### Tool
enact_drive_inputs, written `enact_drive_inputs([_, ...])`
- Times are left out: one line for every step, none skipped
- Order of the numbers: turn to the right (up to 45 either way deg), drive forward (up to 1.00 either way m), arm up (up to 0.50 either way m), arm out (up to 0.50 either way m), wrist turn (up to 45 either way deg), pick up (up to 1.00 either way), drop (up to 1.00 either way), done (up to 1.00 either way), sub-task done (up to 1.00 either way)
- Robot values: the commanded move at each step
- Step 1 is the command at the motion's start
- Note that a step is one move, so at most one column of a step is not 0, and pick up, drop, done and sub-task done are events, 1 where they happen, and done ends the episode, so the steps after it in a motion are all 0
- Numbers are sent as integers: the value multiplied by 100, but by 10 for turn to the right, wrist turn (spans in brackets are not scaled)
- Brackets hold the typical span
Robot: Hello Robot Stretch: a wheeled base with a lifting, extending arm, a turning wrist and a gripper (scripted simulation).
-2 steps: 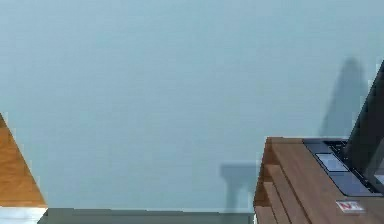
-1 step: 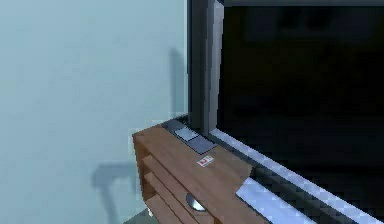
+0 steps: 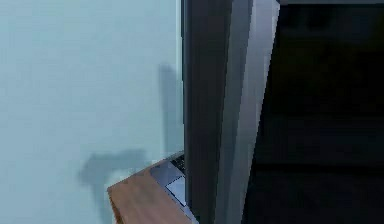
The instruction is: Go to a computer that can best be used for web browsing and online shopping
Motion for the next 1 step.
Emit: enact_drive_inputs([0,0,0,0,0,0,0,100,0])
